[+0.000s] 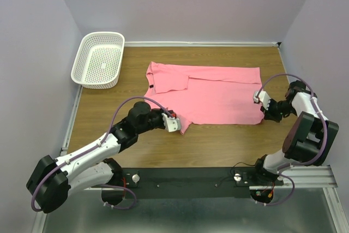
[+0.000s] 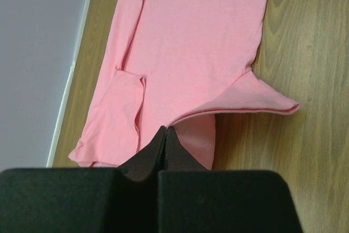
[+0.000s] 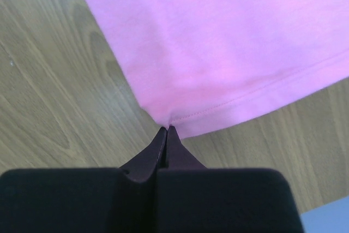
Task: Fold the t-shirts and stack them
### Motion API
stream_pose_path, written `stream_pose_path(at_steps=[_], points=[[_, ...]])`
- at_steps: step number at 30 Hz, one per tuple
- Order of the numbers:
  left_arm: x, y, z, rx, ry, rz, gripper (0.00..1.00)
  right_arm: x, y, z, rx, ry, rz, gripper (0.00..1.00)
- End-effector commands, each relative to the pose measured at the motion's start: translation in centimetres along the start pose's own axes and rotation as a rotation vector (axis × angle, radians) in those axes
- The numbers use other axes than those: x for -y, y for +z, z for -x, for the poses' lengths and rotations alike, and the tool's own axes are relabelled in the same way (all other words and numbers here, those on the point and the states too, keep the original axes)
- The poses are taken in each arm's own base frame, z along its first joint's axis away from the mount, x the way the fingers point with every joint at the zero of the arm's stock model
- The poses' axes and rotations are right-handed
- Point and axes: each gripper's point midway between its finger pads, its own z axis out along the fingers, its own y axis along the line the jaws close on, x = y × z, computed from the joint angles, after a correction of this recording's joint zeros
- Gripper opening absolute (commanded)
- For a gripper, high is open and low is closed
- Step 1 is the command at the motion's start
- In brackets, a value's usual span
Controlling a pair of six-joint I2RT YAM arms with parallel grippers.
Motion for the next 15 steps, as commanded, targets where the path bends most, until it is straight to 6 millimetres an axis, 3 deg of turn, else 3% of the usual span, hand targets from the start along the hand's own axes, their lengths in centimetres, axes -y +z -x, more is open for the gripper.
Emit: stream_pose_path(at_steps=[1, 6, 15], points=[[-0.2, 0.3, 0.5, 0.021, -0.019, -0.015, 0.00, 1.2, -0.7, 1.9, 0.078, 0.039, -0.023, 0.01], [-0.4, 0.2, -0.3, -0.009, -0.030, -0.005, 0.00, 2.5, -1.2, 2.2, 0.084, 0.055, -0.045, 0.01], [-2.5, -0.4, -1.3, -0.029, -0.035, 0.048, 0.00, 3.2, -0.8, 1.9, 0.080, 0.088, -0.043, 0.01]])
